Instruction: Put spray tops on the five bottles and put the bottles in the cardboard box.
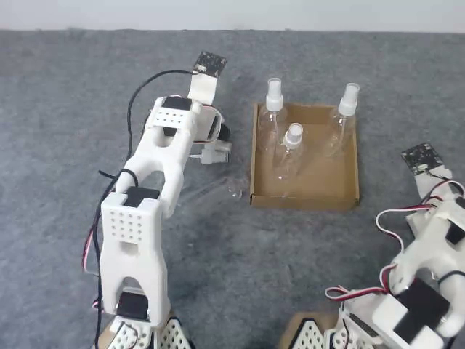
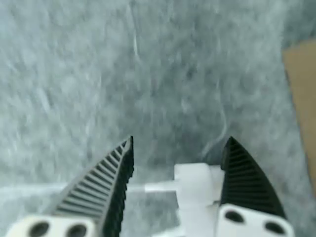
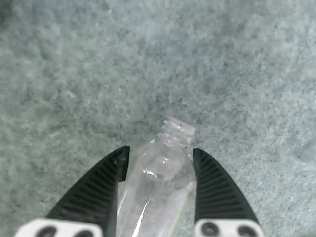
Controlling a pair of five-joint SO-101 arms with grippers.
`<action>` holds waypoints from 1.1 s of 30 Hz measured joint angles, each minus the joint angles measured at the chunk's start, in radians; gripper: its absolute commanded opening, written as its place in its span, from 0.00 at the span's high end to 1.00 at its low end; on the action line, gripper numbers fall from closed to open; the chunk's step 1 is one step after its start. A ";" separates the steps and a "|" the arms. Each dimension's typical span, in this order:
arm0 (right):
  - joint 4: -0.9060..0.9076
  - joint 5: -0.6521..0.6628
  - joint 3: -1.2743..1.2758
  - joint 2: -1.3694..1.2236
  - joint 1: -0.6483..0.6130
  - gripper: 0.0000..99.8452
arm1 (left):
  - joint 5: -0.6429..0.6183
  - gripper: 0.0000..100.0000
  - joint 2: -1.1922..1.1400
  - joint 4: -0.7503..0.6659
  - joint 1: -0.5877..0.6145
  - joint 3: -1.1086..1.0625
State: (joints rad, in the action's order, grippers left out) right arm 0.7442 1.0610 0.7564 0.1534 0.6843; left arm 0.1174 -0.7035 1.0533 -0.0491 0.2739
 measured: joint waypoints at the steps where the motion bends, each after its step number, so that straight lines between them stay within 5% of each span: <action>1: 0.000 0.000 0.000 0.000 0.000 0.92 | 0.017 0.74 0.000 0.029 0.008 0.000; 21: 0.038 0.003 -0.006 0.000 0.000 0.92 | 0.064 0.74 0.163 0.279 0.227 -0.150; 33: 0.051 0.003 -0.012 0.000 0.000 0.92 | 0.247 0.74 0.517 0.233 0.153 -0.356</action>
State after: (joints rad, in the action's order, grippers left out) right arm 0.7948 1.0641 0.7442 0.1534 0.6843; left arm 0.3644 -0.1864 1.2866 0.1043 -0.0821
